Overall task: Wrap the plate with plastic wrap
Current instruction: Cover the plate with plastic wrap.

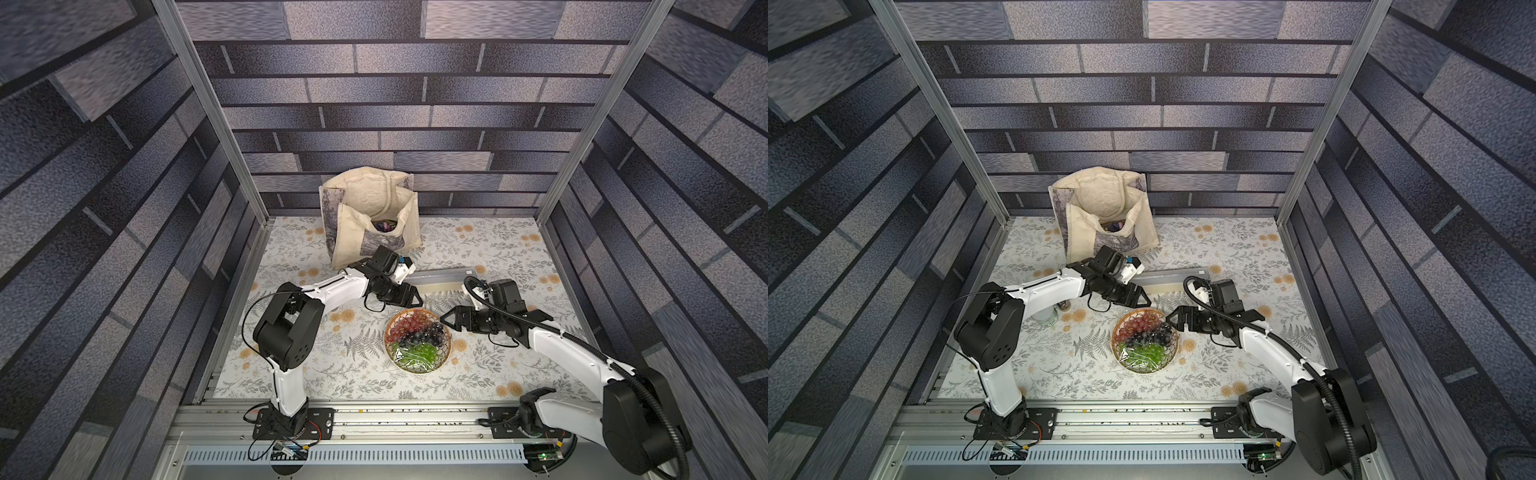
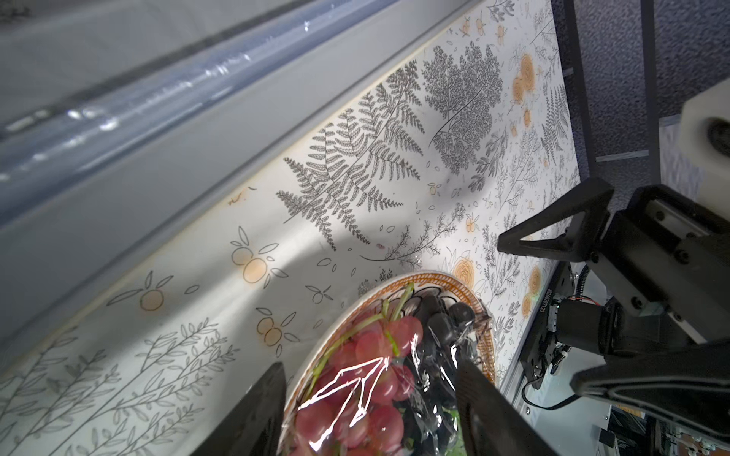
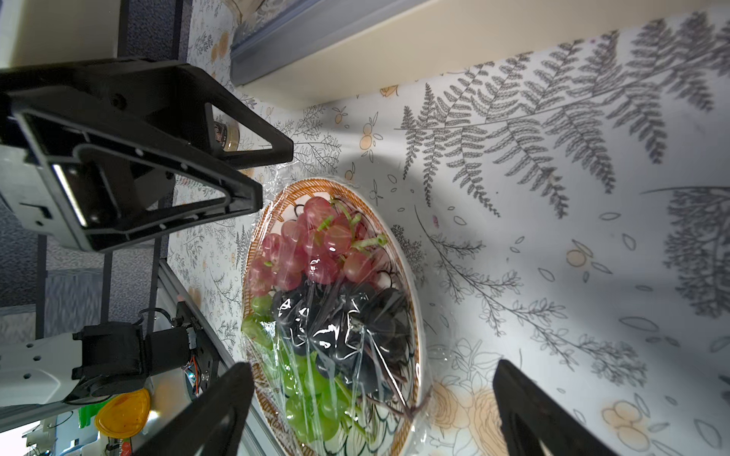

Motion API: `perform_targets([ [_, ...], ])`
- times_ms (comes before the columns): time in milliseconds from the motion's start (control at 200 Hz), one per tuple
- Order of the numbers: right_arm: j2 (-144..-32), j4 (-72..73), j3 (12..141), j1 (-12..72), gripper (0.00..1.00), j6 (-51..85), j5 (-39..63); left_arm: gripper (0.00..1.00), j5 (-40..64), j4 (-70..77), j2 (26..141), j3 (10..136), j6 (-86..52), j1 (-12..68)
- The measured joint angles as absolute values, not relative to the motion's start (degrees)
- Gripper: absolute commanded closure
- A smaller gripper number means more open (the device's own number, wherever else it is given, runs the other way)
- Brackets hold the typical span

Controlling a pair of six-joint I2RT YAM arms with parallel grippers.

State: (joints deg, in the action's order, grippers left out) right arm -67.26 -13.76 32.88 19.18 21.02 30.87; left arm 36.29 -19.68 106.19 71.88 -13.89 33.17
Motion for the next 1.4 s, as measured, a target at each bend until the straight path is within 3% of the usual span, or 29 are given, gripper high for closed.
perform_targets([
  [691, -66.94, -15.44, 32.77, 19.09, 0.02, 21.23, 30.87, 0.29, 36.18, -24.77, 107.7, 70.37, -11.49, 32.56],
  [1398, -72.14, -6.76, 27.35, 21.74, 0.0, 33.56, 42.0, 0.18, 41.3, -24.91, 105.27, 63.37, -11.33, 32.27],
])
